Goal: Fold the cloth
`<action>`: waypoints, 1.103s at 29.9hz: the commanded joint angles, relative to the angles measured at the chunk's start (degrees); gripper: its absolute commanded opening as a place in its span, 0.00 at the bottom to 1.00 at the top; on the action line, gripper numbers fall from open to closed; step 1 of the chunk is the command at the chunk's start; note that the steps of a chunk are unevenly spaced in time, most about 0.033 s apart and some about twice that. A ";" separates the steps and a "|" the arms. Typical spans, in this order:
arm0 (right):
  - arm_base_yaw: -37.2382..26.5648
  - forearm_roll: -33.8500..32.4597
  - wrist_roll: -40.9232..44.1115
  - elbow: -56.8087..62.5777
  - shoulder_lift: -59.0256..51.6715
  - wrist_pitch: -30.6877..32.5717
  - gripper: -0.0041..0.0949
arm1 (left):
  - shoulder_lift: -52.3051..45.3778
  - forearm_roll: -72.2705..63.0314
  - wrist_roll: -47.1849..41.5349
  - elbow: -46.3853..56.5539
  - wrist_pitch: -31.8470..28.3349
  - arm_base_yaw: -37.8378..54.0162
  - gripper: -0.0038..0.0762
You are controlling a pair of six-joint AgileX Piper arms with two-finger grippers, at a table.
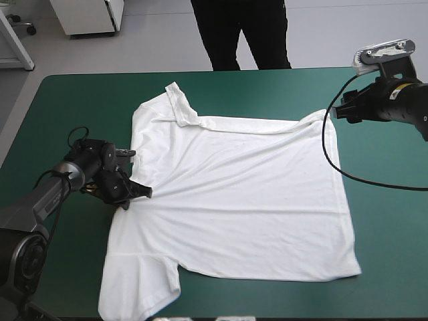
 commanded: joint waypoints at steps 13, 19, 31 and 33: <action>0.22 -0.20 -0.12 -1.46 -1.64 -5.17 0.72 | 2.44 23.75 -3.00 -24.39 -6.90 17.07 0.04; 1.67 -0.33 -0.12 -1.46 -1.64 -5.45 0.72 | 6.82 23.75 -2.87 -33.58 -10.43 21.42 0.04; 6.63 -0.67 -0.44 -1.46 -1.64 -5.45 0.72 | 13.46 20.76 -3.28 -44.31 -14.88 26.23 0.04; 7.73 -1.98 -0.44 -1.46 -1.64 -5.20 0.72 | 13.42 20.16 -3.35 -44.98 -15.62 26.51 0.04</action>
